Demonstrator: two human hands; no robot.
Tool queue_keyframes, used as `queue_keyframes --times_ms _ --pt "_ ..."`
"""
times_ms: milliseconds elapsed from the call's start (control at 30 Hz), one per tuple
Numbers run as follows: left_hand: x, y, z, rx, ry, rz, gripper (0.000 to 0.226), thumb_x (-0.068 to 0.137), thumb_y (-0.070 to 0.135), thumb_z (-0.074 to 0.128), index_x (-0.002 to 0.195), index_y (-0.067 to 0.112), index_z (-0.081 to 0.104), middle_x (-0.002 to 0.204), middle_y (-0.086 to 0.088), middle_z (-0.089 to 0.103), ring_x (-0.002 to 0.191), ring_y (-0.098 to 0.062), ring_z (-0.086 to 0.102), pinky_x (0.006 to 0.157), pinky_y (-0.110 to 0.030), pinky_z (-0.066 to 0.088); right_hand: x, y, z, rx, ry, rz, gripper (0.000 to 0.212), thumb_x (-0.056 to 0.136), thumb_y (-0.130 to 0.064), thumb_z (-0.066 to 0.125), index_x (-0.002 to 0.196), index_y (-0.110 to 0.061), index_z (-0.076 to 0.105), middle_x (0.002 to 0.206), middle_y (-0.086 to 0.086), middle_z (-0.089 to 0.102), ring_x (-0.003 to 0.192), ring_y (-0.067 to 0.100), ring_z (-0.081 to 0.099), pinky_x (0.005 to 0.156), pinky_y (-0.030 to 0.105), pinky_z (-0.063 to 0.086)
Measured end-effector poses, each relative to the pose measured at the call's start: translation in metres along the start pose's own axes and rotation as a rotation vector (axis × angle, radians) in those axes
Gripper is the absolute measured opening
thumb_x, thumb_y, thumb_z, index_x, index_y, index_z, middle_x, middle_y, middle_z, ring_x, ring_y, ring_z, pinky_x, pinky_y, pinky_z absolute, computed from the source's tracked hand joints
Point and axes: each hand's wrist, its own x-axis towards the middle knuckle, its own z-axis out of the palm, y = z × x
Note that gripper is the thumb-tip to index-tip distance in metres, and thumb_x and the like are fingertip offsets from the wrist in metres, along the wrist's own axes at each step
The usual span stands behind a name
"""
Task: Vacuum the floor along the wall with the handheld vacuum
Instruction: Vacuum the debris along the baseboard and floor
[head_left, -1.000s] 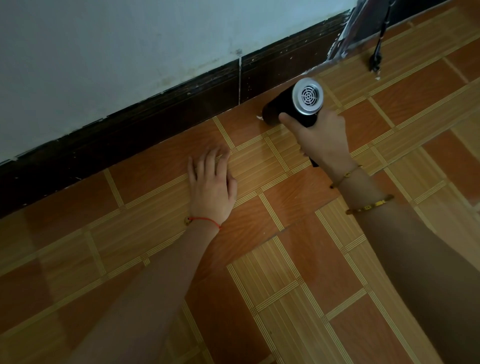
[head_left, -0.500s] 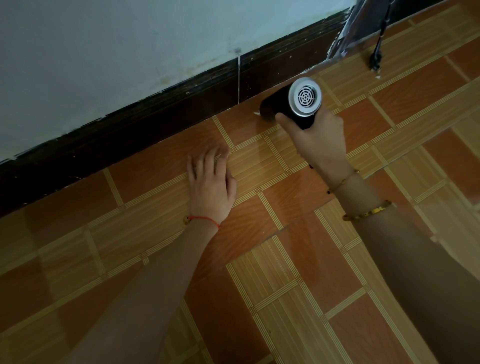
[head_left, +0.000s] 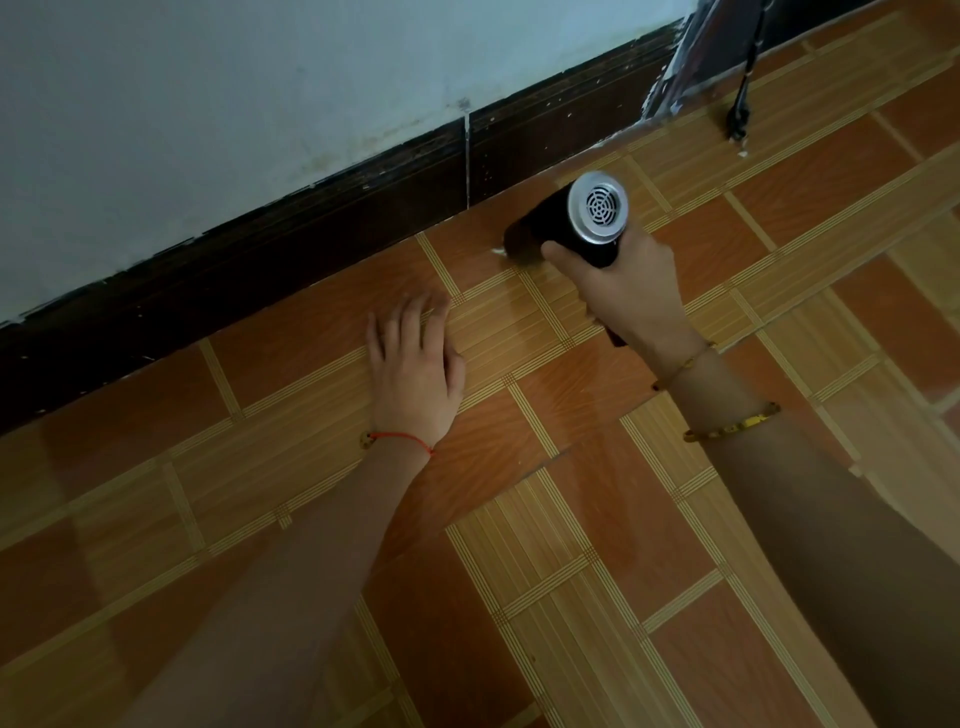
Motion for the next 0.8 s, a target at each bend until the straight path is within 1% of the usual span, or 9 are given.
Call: queue_keyframes --times_ms 100,167,233,333,400,567,733,800 --pt "0.0 0.0 0.0 -0.001 0.005 0.001 0.051 0.095 0.028 0.035 0.143 0.014 0.046 0.15 -0.011 0.045 0.143 -0.029 0.035 0.119 -0.058 0.021 -0.001 0.002 -0.003 -0.096 0.039 -0.016 0.08 0.078 -0.069 0.061 0.137 -0.017 0.048 0.11 0.002 0.07 0.1 0.026 0.067 0.081 0.044 0.057" --pt "0.0 0.0 0.0 -0.006 0.013 0.005 0.05 0.096 0.028 0.036 0.142 0.013 0.047 0.149 -0.011 0.045 0.143 -0.029 0.035 0.12 -0.058 0.021 -0.001 0.005 -0.004 -0.053 0.023 -0.006 0.077 0.077 -0.069 0.061 0.135 -0.018 0.051 0.108 0.0 0.07 0.098 0.023 0.068 0.079 0.04 0.057" --pt "0.0 0.0 0.0 -0.005 0.012 0.006 0.05 0.095 0.028 0.036 0.142 0.013 0.047 0.149 -0.011 0.045 0.143 -0.03 0.035 0.119 -0.058 0.022 -0.002 0.006 -0.005 -0.064 0.041 0.002 0.077 0.078 -0.069 0.061 0.134 -0.018 0.052 0.108 0.0 0.07 0.097 0.022 0.067 0.078 0.038 0.057" --pt "0.0 0.0 0.0 -0.005 0.003 0.003 0.051 0.095 0.028 0.035 0.142 0.014 0.046 0.15 -0.01 0.044 0.143 -0.03 0.034 0.119 -0.058 0.022 -0.004 0.007 -0.007 -0.053 0.112 0.025 0.076 0.081 -0.065 0.064 0.137 -0.015 0.049 0.117 0.003 0.069 0.107 0.024 0.065 0.085 0.043 0.056" --pt "0.0 0.0 -0.001 -0.01 0.001 0.0 0.051 0.095 0.028 0.035 0.142 0.013 0.047 0.15 -0.011 0.045 0.143 -0.03 0.035 0.119 -0.058 0.023 -0.007 0.007 -0.008 -0.037 0.141 0.026 0.077 0.082 -0.064 0.064 0.14 -0.015 0.047 0.12 0.002 0.068 0.111 0.024 0.064 0.087 0.042 0.055" --pt "0.0 0.0 -0.001 -0.011 -0.001 -0.002 0.051 0.095 0.029 0.034 0.142 0.013 0.047 0.149 -0.012 0.046 0.142 -0.031 0.036 0.119 -0.059 0.022 -0.014 0.012 -0.008 -0.103 0.161 -0.004 0.074 0.085 -0.06 0.063 0.142 -0.017 0.043 0.115 0.003 0.07 0.103 0.027 0.066 0.08 0.041 0.056" --pt "0.0 0.001 -0.001 -0.015 0.002 -0.001 0.052 0.095 0.029 0.034 0.143 0.013 0.046 0.149 -0.012 0.045 0.142 -0.031 0.035 0.118 -0.059 0.023 -0.008 0.014 -0.005 0.003 0.105 0.0 0.077 0.081 -0.064 0.064 0.139 -0.015 0.048 0.118 0.0 0.068 0.108 0.02 0.064 0.083 0.032 0.053" --pt "-0.001 0.0 0.0 -0.013 0.013 0.002 0.051 0.095 0.028 0.035 0.142 0.013 0.047 0.148 -0.012 0.046 0.141 -0.031 0.037 0.118 -0.059 0.024 -0.004 0.013 -0.001 -0.004 0.079 -0.012 0.076 0.08 -0.066 0.063 0.135 -0.016 0.051 0.115 -0.001 0.068 0.106 0.019 0.064 0.083 0.034 0.055"
